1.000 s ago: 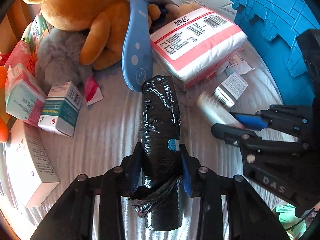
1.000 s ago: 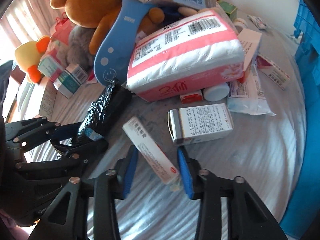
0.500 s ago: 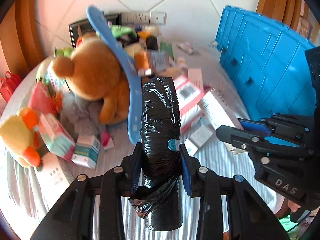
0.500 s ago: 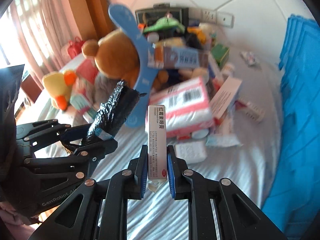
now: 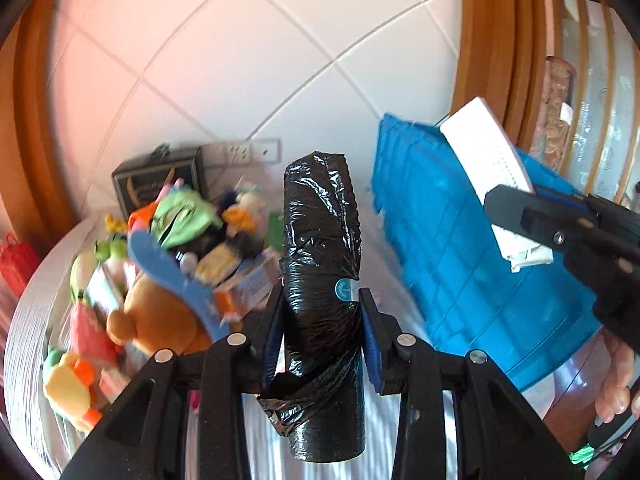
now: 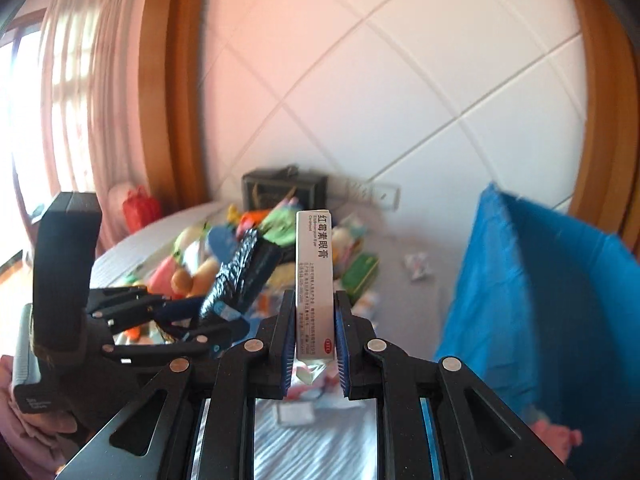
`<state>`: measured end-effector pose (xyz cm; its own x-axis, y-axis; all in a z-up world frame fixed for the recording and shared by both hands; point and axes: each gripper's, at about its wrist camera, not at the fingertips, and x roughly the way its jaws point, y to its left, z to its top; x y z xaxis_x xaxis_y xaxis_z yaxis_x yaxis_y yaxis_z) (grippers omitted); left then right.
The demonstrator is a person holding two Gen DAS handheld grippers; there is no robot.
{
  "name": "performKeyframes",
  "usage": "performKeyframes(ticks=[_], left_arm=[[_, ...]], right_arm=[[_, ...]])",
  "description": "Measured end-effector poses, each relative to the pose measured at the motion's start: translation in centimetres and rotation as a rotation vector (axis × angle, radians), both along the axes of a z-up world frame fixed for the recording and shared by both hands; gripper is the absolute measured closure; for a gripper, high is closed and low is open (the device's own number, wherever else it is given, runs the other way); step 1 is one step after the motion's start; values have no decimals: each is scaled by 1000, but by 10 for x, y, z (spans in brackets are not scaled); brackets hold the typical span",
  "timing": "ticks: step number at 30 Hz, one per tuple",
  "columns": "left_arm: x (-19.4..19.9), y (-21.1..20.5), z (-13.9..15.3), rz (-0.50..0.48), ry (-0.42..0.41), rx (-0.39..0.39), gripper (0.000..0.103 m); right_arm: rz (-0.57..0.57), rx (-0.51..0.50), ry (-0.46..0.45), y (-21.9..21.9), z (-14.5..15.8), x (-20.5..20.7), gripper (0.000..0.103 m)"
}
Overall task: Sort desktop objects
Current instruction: 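Carry the black bag and white ointment box over the blue crate with both tools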
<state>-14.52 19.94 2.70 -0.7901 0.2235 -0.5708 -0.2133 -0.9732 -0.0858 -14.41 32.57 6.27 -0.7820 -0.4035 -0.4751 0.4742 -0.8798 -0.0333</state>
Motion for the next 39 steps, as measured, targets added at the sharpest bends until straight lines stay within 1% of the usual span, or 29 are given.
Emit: performKeyframes(ticks=[3,5,8,11,15,18,20,24,25,27,29,31,33,35,38,39], left_arm=[[-3,24,23,-44,35,9,69],[-3,42,36,-73,61,3,69],[-9,69,52,-118,91,4,69],[-11,97,70,-172,108,16,69],[-14,137,97,-242,130,20,69],[-19,168,111,-294,119,22,69],[-27,188,117,-336,94,16,69],[-40,233,116,-422,27,-5,69],[-43,245,114,-430,2,-14,69],[-48,267,106,-456,-51,-23,69],[-51,284,94,-459,-90,-56,69],[-53,298,82,-451,-112,-89,69],[-57,305,68,-428,-124,-127,69],[-61,308,55,-398,-130,-156,69],[-67,311,38,-357,-172,-199,69],[-65,312,37,-361,-162,-213,69]], right_arm=[[-55,-19,68,23,27,6,86],[-111,-5,115,39,41,10,86],[-222,22,147,69,55,10,86],[-346,53,138,105,59,4,86],[-511,128,111,160,58,-3,86],[-605,162,66,200,51,-14,86],[-652,160,38,226,45,-20,86],[-693,146,20,268,36,-21,86],[-695,133,16,277,35,-18,86],[-711,96,-23,292,32,-23,86],[-726,76,-55,297,25,-25,86],[-709,65,-49,294,25,-23,86],[-719,118,-51,287,20,-24,86],[-722,150,-30,283,18,-25,86],[-707,116,-60,289,16,-26,86],[-699,102,-83,293,15,-29,86]])
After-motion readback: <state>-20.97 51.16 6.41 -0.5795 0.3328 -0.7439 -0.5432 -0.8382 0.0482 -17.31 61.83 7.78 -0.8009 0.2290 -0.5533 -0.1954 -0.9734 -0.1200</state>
